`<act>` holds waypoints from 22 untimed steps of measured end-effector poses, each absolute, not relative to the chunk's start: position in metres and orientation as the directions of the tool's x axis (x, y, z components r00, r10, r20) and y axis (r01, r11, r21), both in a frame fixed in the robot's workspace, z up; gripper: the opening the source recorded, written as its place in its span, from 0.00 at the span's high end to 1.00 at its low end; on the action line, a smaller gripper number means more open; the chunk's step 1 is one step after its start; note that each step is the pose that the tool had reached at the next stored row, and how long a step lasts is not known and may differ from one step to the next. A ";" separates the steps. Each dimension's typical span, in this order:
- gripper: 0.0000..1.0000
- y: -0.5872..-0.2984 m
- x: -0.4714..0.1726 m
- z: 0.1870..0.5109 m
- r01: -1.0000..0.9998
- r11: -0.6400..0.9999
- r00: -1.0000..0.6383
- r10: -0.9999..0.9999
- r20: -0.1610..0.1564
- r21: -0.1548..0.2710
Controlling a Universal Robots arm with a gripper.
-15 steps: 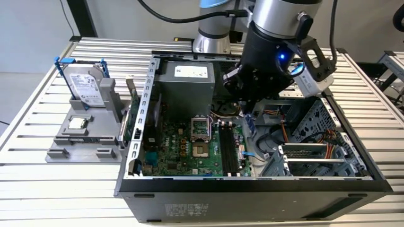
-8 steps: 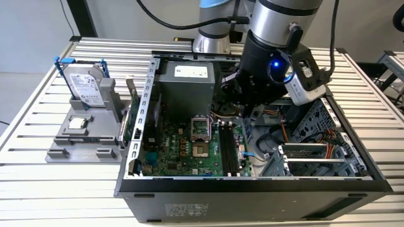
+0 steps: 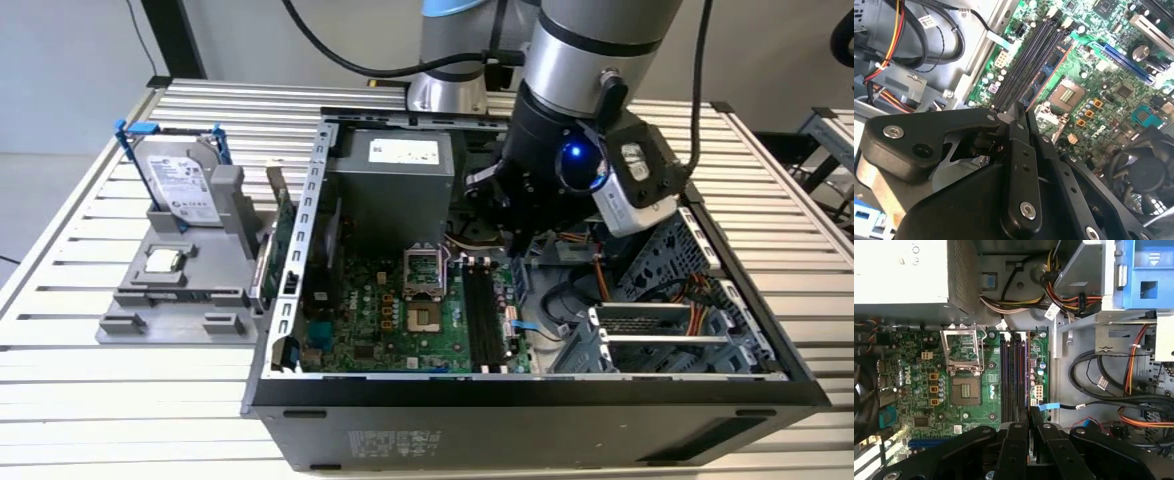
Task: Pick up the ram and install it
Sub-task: 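Insert the ram into the slot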
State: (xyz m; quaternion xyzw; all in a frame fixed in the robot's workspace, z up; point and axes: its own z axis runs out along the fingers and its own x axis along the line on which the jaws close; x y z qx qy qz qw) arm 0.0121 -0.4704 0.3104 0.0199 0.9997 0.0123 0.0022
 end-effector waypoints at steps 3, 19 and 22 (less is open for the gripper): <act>1.00 -0.470 0.012 0.309 0.040 0.999 -0.999 0.040 -0.004 0.025; 1.00 -0.480 0.015 0.279 0.055 0.998 -0.998 0.055 -0.004 0.025; 1.00 -0.480 0.018 0.274 0.055 0.998 -0.998 0.055 -0.004 0.025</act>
